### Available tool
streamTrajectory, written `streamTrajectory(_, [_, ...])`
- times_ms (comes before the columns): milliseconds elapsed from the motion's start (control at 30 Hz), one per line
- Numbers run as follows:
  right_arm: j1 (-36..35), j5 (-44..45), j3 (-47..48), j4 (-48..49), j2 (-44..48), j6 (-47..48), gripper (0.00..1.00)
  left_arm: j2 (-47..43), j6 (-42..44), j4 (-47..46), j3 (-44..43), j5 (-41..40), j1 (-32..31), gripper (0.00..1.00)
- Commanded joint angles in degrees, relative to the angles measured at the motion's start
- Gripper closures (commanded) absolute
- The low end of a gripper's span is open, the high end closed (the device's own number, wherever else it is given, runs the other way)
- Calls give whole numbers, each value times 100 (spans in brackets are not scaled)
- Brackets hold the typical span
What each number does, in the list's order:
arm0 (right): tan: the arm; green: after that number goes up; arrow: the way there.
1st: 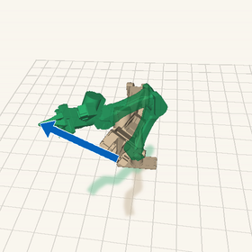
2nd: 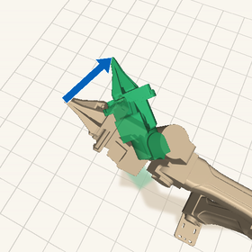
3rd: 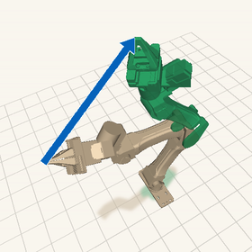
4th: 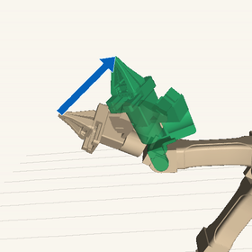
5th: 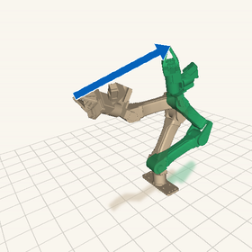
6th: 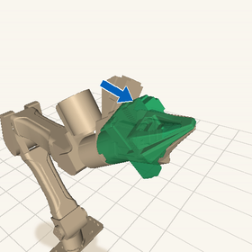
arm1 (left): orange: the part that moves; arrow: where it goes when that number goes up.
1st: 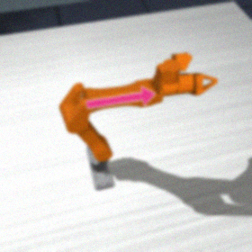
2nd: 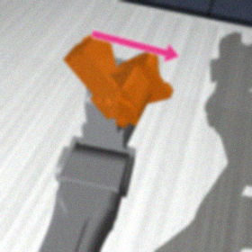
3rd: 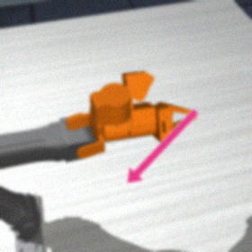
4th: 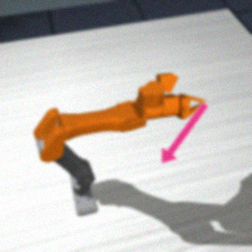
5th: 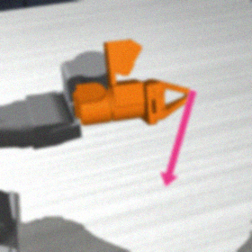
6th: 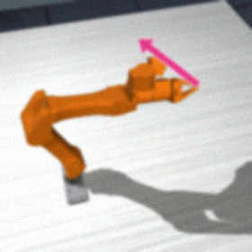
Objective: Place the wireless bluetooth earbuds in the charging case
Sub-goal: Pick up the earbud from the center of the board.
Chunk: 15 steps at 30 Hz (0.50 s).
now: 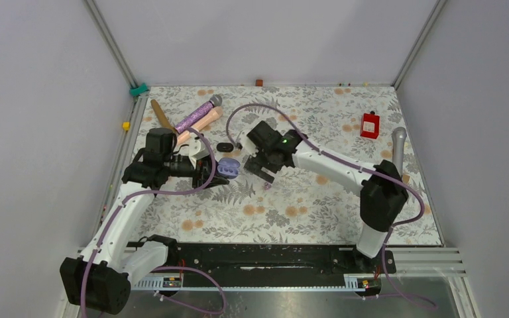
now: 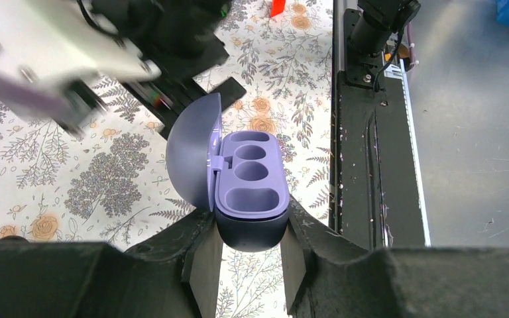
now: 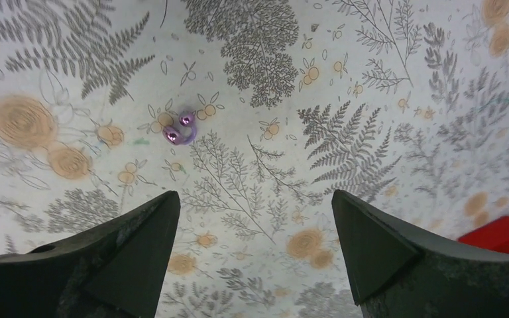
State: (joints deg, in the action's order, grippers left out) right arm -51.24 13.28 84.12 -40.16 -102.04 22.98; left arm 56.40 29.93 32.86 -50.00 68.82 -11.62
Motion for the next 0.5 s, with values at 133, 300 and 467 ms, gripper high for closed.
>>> streamTrajectory(133, [1263,-3117,-530,771,298,-2213,26,-60,53,-228,-26,284,47,100])
streamTrajectory(300, [1841,-4010,-962,1377,139,-2900,50,-71,33,-228,-28,308,53,100])
streamTrajectory(467, [2136,-4660,-1056,1534,-228,-3336,62,-66,38,-228,-28,339,58,100])
